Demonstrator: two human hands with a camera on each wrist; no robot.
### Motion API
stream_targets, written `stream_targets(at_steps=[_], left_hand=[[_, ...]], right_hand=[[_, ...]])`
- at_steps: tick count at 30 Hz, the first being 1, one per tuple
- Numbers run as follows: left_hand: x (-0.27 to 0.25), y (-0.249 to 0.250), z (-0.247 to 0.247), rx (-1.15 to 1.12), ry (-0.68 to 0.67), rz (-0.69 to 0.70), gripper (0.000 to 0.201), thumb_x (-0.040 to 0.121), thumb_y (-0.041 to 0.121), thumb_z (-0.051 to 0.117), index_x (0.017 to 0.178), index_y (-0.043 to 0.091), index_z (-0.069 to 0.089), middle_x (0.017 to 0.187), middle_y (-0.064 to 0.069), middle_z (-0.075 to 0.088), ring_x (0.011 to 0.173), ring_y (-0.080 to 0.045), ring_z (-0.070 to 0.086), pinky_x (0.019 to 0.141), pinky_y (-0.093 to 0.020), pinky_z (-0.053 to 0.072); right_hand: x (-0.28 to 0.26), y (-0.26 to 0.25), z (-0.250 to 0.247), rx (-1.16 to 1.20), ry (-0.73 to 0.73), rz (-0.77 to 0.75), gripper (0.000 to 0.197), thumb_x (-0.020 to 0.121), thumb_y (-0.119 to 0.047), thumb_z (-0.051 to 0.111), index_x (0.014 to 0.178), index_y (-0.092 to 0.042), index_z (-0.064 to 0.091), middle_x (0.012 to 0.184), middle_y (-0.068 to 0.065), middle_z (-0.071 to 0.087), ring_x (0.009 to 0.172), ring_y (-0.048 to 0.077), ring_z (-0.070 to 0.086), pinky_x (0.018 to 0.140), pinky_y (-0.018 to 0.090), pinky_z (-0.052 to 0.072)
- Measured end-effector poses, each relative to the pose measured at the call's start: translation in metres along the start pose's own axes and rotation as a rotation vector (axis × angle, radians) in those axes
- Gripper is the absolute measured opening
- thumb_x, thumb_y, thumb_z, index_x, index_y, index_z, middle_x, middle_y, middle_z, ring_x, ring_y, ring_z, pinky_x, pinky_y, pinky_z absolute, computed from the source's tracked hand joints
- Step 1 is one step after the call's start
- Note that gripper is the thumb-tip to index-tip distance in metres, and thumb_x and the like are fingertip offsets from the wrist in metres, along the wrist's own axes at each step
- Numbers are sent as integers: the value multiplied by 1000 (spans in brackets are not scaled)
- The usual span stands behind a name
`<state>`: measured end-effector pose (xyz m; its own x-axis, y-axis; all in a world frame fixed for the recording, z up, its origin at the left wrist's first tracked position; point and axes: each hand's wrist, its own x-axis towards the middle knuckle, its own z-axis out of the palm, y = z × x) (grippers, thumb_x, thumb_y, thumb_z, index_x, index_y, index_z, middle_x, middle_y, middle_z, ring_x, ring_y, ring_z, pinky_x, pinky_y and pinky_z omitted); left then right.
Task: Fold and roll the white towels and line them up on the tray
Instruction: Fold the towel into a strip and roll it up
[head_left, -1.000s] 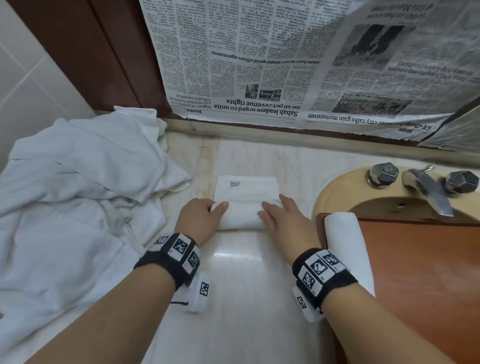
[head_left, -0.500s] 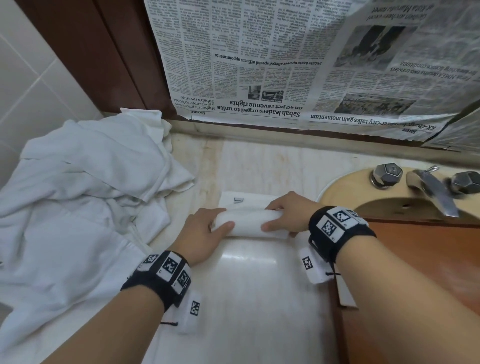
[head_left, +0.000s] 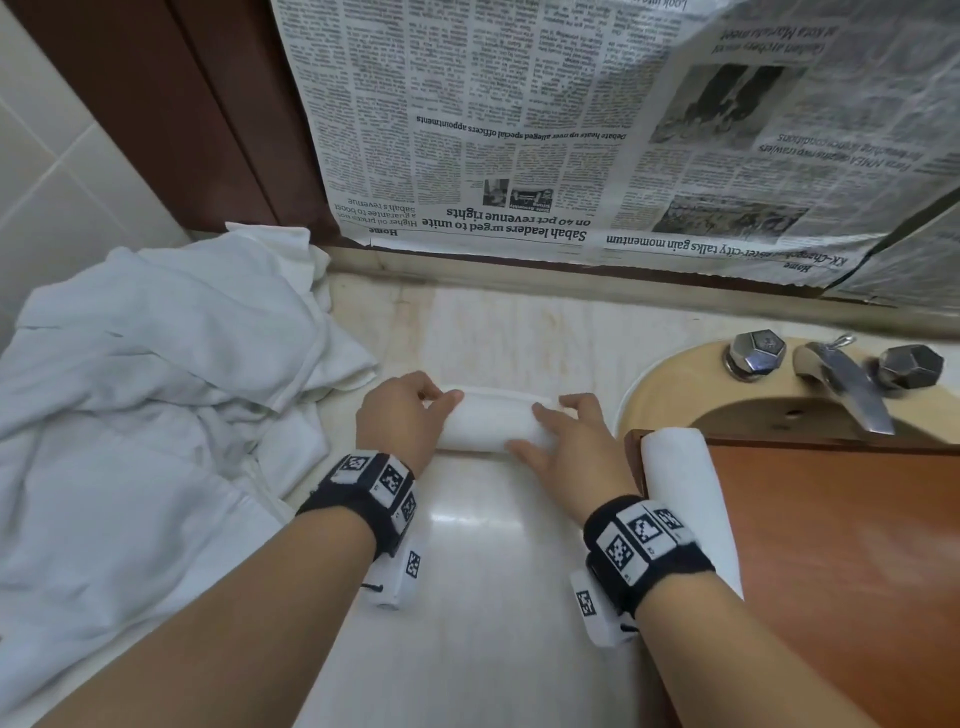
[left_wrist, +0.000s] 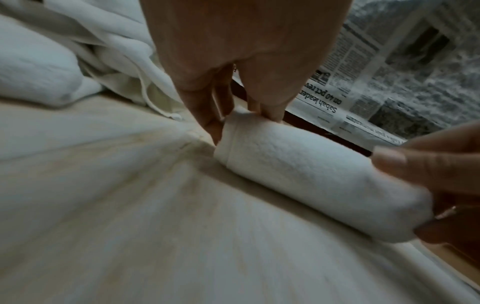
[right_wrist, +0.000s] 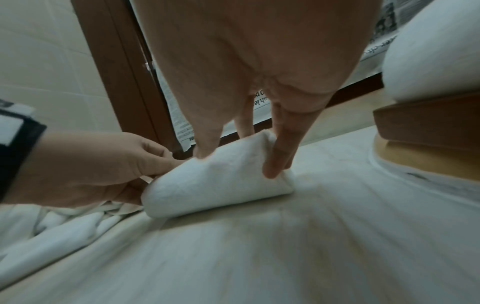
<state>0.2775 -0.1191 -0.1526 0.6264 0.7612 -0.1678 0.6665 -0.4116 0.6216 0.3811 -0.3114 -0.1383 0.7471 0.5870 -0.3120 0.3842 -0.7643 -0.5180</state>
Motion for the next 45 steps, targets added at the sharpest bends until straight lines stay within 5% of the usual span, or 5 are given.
stream_targets(at_steps=[9, 15, 27, 32, 45], left_hand=[[7, -26, -11, -132, -320, 142, 43, 100, 47, 58, 141, 33, 60, 116, 1, 67, 107, -16, 62, 88, -26, 44], [32, 3, -7, -192, -386, -114, 42, 101, 61, 43, 126, 33, 62, 99, -11, 74, 79, -33, 73, 75, -48, 64], [60, 25, 5, -670, -422, -508, 41, 100, 44, 62, 120, 9, 55, 104, -12, 67, 89, -28, 74, 66, -38, 64], [24, 19, -8, -886, -285, -504, 43, 91, 39, 73, 117, 11, 52, 118, -14, 60, 105, -32, 63, 92, -58, 58], [-52, 99, -84, -576, -508, 192, 12, 83, 28, 78, 91, 25, 69, 93, 5, 71, 75, -12, 67, 60, -27, 51]], right_hand=[[33, 15, -19, 156, -80, 43, 47, 95, -47, 64, 139, -33, 56, 129, -7, 46, 103, 10, 52, 101, 36, 47], [55, 9, -15, 473, -101, 197, 38, 95, -43, 64, 131, -30, 61, 124, 7, 53, 78, 32, 71, 53, 38, 62], [73, -14, -24, 807, 22, 438, 20, 86, -28, 77, 100, -17, 66, 117, 10, 66, 101, 32, 67, 77, 55, 62], [39, -15, -35, 949, -49, 359, 34, 75, -18, 87, 104, -15, 69, 110, 6, 71, 95, 24, 71, 91, 48, 59], [-84, -16, -79, 779, -543, 79, 122, 56, -37, 96, 155, -33, 24, 123, 3, 71, 112, 23, 69, 99, 47, 54]])
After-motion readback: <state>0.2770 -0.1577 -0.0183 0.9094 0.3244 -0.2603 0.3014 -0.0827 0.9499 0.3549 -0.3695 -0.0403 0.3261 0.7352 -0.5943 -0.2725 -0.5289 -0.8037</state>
